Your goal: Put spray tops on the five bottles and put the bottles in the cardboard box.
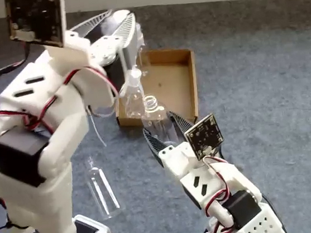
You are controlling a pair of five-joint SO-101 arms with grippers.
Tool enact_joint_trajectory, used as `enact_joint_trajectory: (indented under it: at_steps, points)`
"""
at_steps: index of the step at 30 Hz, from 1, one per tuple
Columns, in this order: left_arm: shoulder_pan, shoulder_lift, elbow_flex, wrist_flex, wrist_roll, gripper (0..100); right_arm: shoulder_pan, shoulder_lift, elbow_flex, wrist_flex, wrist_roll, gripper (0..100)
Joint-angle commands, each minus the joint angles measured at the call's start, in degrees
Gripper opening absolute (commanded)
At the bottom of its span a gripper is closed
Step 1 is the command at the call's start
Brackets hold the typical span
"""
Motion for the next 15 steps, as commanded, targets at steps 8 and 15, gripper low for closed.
enact_joint_trajectory:
  at_steps: [8, 15]
  points:
    - [1.2, -0.9, 3.6, -12.0, -5.1, 0, 0.7, -0.6, -0.5, -1.4, -0.4, 0.4]
    - [0.9, -1.2, 4.1, -11.7, -6.2, 0, 0.7, -0.6, -0.5, -1.5, -0.4, 0.4]
